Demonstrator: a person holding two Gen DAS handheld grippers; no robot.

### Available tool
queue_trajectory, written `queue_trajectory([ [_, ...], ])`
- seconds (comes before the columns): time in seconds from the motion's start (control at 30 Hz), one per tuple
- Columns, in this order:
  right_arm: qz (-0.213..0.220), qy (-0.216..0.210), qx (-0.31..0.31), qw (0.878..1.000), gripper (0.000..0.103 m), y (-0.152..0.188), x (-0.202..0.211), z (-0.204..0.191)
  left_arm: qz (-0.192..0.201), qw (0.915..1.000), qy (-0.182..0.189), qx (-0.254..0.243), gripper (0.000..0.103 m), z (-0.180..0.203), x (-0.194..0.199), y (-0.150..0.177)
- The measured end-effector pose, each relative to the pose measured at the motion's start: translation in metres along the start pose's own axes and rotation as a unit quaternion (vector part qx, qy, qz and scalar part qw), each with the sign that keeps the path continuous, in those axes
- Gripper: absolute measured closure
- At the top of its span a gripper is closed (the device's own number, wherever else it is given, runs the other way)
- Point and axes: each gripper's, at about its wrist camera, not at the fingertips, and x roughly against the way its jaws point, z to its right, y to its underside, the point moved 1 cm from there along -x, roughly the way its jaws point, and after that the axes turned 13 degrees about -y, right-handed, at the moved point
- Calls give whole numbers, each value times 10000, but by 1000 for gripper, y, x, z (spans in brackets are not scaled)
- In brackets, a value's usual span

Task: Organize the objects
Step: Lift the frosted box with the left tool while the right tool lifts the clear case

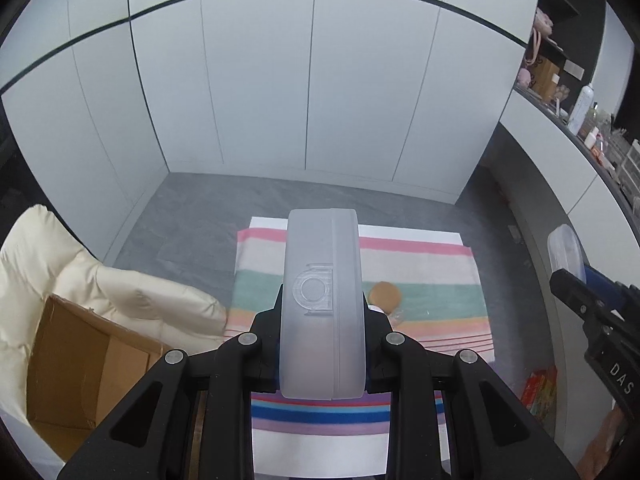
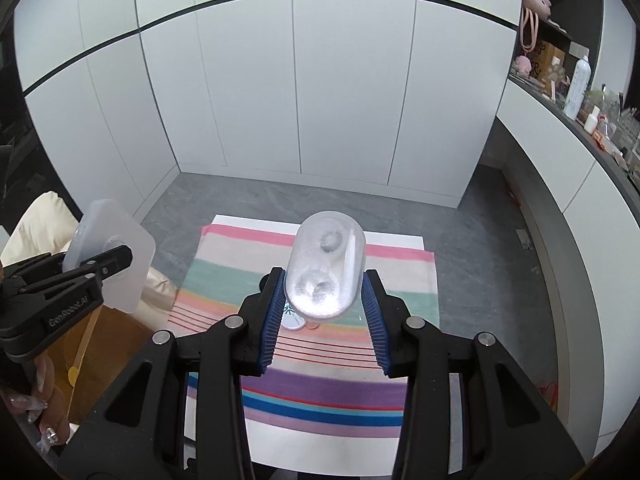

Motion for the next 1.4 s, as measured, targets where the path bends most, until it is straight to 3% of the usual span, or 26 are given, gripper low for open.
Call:
queue_trajectory([
  [0.43, 29, -150, -81, 9999, 63, 11, 0, -9, 187, 9997, -102, -118, 76, -1, 23, 6],
  [0.67, 118, -109, -118, 9998, 63, 23, 16, -11, 609, 9975, -350, 12, 76, -15, 54, 22],
  [1.07, 311, -308, -261, 9987, 63, 64, 72, -29, 507, 9985, -197, -21, 76, -43, 101, 86],
  [1.4, 453, -244, -177, 9985, 63, 119, 112, -57, 793, 9965, -159, -230, 76, -42, 148, 131],
])
